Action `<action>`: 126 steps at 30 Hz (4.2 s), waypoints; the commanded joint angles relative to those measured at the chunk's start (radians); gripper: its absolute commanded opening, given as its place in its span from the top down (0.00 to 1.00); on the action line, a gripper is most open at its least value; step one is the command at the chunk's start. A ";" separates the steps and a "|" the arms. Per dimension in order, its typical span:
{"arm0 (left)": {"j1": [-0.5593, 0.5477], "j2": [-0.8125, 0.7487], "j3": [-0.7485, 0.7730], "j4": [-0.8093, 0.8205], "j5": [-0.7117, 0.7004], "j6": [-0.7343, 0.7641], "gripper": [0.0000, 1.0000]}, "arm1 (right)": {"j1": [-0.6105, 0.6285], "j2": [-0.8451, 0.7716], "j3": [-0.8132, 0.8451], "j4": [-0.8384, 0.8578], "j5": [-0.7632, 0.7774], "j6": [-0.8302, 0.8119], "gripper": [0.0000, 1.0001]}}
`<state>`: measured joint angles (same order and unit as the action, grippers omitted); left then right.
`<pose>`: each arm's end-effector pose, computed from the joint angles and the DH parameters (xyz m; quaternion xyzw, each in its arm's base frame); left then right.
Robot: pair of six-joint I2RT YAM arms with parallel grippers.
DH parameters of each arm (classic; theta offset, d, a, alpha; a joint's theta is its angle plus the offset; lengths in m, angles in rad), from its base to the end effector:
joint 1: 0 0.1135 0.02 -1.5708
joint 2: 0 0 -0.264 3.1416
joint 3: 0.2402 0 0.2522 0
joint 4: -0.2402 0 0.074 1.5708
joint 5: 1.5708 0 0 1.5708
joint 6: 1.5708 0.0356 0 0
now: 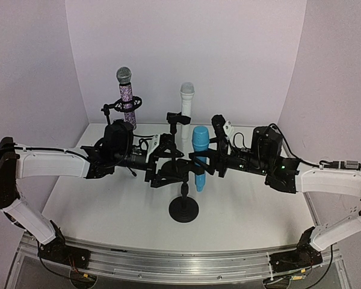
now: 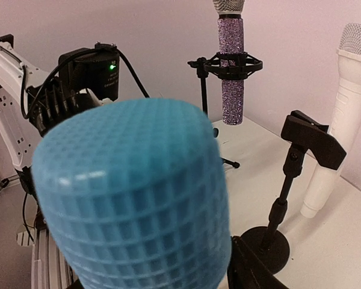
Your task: Attach the microphones to the stand
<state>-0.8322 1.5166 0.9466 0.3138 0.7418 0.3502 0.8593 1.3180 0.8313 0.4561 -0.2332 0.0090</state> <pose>0.2120 -0.2685 0.2700 0.5951 0.4892 -0.4146 0.4845 0.1943 0.2380 0.3042 -0.3678 0.6161 0.3666 0.5922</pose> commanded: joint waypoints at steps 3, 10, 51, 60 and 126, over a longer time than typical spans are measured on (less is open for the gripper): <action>-0.001 -0.028 -0.004 0.014 0.022 0.017 0.14 | 0.004 -0.047 -0.006 0.036 0.035 0.018 0.39; 0.015 -0.057 -0.019 0.010 0.019 0.009 0.08 | 0.004 -0.143 -0.077 0.013 0.128 0.049 0.10; 0.075 -0.193 -0.249 0.234 -0.076 -0.143 0.07 | 0.466 0.549 -0.311 0.911 0.951 -0.072 0.38; 0.088 -0.190 -0.234 0.230 -0.048 -0.154 0.07 | 0.464 0.649 -0.194 0.911 1.031 -0.088 0.42; 0.181 -0.225 -0.231 0.229 -0.033 -0.160 0.06 | -0.183 0.670 -0.103 0.911 0.884 -0.083 1.00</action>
<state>-0.6598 1.3212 0.6991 0.5076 0.7044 0.1833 0.6852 2.0350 0.7455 1.2545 0.6295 -0.0547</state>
